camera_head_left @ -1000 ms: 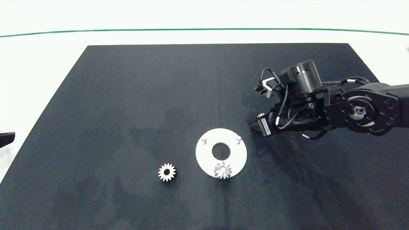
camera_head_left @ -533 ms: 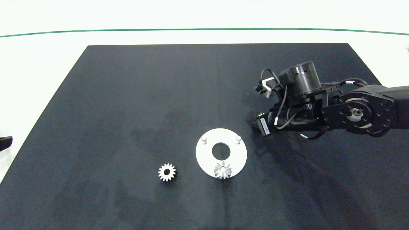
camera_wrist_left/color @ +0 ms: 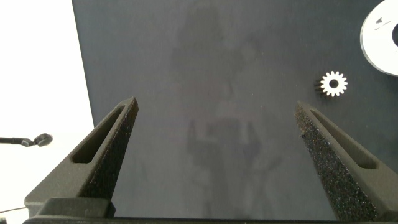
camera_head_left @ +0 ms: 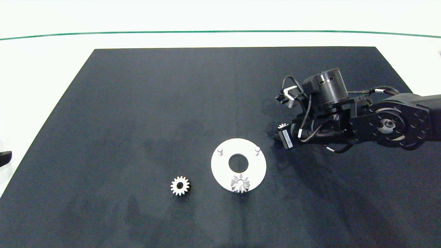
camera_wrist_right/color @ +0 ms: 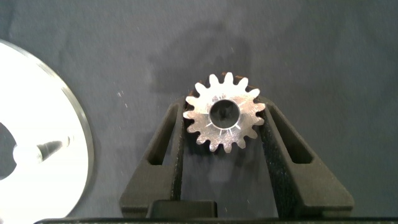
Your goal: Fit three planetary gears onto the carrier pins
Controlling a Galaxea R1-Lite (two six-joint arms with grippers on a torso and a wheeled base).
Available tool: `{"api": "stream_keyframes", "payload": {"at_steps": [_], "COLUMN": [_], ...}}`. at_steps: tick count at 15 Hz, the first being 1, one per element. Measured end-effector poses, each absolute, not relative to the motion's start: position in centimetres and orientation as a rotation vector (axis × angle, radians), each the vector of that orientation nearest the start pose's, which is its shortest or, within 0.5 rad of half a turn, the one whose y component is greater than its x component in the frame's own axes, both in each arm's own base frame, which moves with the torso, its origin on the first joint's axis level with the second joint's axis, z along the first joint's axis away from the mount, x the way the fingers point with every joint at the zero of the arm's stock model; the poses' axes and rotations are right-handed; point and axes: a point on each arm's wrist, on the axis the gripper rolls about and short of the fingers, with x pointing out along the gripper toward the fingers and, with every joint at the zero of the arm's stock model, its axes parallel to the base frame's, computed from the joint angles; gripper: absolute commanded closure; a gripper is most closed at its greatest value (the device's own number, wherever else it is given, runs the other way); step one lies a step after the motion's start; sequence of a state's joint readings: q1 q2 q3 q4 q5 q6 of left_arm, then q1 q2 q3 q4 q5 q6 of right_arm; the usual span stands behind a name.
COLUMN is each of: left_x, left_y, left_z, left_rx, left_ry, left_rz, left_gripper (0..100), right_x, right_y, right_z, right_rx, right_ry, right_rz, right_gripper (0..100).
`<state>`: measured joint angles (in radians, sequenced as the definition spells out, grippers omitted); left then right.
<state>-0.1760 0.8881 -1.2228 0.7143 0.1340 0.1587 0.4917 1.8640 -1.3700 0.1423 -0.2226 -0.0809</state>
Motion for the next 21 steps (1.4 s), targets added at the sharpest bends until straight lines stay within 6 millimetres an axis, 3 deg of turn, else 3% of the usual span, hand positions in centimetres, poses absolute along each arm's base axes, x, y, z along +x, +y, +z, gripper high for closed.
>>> {"api": "stream_keyframes", "payload": {"at_steps": [6,9,21], "left_x": [4.6,4.6,4.4], "left_y": [-0.5,-0.5,-0.5], "left_z": [32.3,32.3,32.4], "left_rx": [0.216,0.215,0.214], "left_ry": [0.373,0.373,0.363], "left_rz": [-0.072,-0.072,-0.071], "left_gripper": [0,0,0], "right_x": [26.9,25.6,26.2], "right_y": [18.6,19.9,22.0], "right_z": [23.6,23.6,21.5], "right_rx": [-0.324,-0.335,-0.346], "right_ry": [0.512,0.503,0.54], "right_rz": [0.41,0.465,0.497], "right_gripper": [72,72,72]}}
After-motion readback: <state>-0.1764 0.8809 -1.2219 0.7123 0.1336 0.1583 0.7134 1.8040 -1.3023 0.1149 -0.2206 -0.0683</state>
